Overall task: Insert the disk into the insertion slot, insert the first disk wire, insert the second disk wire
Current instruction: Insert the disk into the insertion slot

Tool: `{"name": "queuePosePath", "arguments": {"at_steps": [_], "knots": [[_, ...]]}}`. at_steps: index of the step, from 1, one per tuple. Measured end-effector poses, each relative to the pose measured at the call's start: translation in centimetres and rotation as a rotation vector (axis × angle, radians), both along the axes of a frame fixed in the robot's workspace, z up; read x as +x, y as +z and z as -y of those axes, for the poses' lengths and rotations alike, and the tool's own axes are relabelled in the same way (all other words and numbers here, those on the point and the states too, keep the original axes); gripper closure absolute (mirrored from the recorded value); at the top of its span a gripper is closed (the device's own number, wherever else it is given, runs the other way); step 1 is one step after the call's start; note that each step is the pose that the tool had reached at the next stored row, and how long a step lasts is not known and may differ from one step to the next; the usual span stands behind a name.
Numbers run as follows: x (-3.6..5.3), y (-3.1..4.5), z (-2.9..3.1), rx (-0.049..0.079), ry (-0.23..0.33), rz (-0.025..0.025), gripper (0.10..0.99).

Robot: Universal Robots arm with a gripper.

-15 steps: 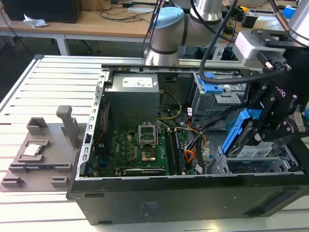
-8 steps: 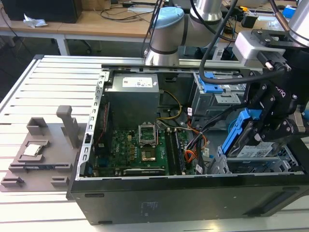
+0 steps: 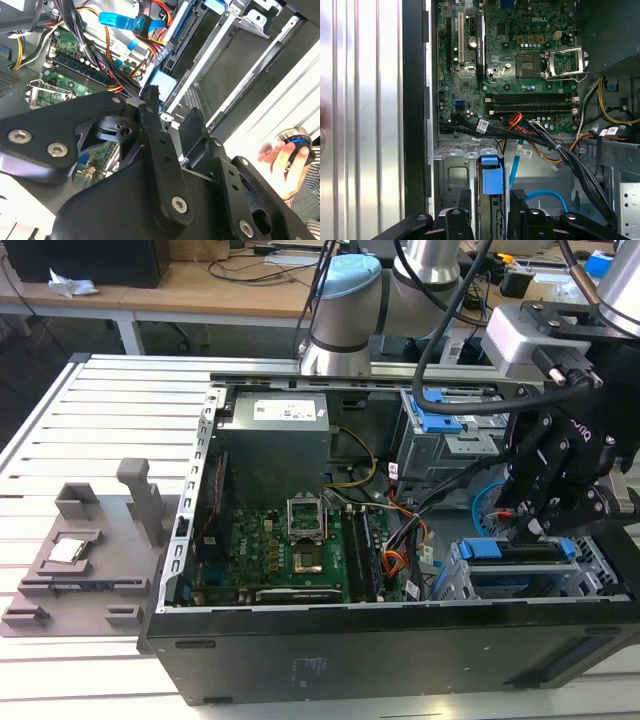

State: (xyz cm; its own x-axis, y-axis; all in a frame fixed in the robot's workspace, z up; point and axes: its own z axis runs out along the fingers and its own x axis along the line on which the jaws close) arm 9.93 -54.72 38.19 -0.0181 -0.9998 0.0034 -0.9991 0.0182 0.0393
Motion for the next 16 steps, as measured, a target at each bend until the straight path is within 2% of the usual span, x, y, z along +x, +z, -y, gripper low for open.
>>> {"name": "queuePosePath", "arguments": {"at_steps": [1, 3, 4, 5, 6, 7, 16], "knots": [[0.0, 0.0, 0.0, 0.0, 0.0, 0.0, 0.663], [0.0, -0.01, 0.0, 0.0, 0.0, 0.0, 0.788], [0.0, -0.02, 0.0, 0.0, 0.0, -0.0001, 0.788], [0.0, -0.02, 0.0, 0.0, 0.0, 0.0, 0.851], [0.0, -0.02, 0.0, 0.0, 0.0, 0.0, 0.851], [0.0, -0.02, 0.0, 0.0, 0.0, 0.0, 0.969], [0.0, -0.05, 0.0, 0.0, 0.0, 0.0, 0.98]]}}
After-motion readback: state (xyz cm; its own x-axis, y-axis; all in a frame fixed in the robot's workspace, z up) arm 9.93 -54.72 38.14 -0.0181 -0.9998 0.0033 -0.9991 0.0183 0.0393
